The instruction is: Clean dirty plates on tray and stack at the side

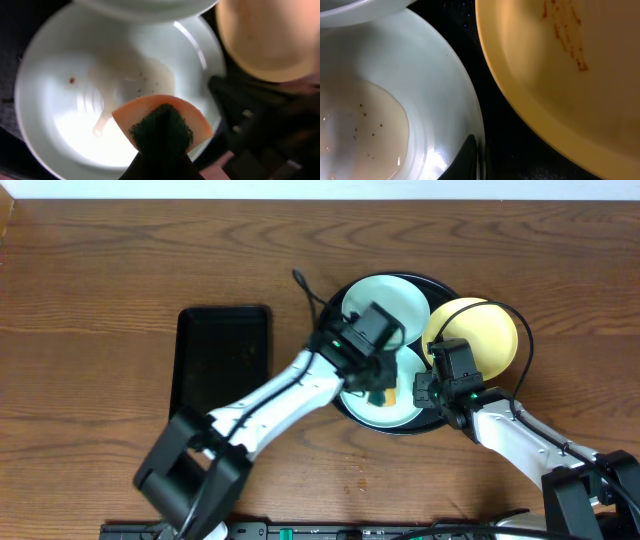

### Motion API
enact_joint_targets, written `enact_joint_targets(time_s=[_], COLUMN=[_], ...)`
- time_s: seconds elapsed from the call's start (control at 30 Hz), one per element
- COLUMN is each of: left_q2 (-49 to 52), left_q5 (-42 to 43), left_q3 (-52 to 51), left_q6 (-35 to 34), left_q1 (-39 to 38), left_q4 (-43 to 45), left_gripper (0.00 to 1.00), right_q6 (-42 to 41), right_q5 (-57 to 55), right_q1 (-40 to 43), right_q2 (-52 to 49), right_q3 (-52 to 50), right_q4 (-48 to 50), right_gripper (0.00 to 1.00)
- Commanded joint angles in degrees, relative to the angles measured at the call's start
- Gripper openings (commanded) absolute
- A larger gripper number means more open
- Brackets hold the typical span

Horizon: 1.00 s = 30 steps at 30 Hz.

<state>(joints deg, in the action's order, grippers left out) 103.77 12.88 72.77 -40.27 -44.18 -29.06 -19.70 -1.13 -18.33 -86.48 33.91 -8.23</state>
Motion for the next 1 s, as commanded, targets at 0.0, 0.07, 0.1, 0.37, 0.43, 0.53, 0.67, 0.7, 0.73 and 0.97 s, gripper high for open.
enact_joint_targets(time_s=[0.0, 0.07, 0.1, 0.37, 0.43, 0.53, 0.67, 0.7, 0.73, 0.97], left_q2=[2.75, 3.74, 4.33, 8.5, 9.22, 10.69, 13.0, 13.33, 13.77, 13.46], left_q5=[-7.69, -8.04, -8.02, -8.04, -8.02, -7.76, -6.03, -5.09, -3.67, -0.17], left_q3=[-0.28, -0.28, -0.28, -0.28, -0.28, -0.28, -0.28, -0.28, -0.28, -0.26], left_q6=[-4.79, -6.12, -6.75, -10.14, -11.76, -12.37, -12.41, -12.5, -13.07, -17.88], left_q1=[-0.63, -0.35, -0.09, 2.08, 2.62, 3.3, 3.67, 3.69, 3.89, 3.96], left_q4=[0.2, 0.46, 0.79, 3.39, 3.23, 3.74, 3.45, 3.39, 2.99, -4.79], left_gripper=[0.08, 0.08, 0.08, 0.07, 0.07, 0.07, 0.07, 0.07, 0.08, 0.07], right_q6=[0.46, 0.46, 0.46, 0.48, 0.48, 0.48, 0.48, 0.48, 0.48, 0.48], right_q5=[0.59, 0.59, 0.63, 1.42, 1.42, 1.42, 1.44, 1.42, 1.42, 1.42], right_q1=[-0.24, -0.24, -0.24, -0.24, -0.24, -0.24, -0.24, -0.24, -0.24, -0.24], right_q2=[-0.87, -0.87, -0.87, -0.87, -0.87, -0.87, -0.87, -0.87, -0.87, -0.87], right_q3=[-0.61, -0.61, -0.61, -0.61, -0.59, -0.59, -0.61, -0.61, -0.59, -0.59], right_q4=[-0.76, -0.76, -0.76, -0.76, -0.76, -0.76, -0.76, -0.74, -0.74, -0.66], right_gripper=[0.04, 0.03, 0.03, 0.03, 0.03, 0.03, 0.03, 0.03, 0.03, 0.03])
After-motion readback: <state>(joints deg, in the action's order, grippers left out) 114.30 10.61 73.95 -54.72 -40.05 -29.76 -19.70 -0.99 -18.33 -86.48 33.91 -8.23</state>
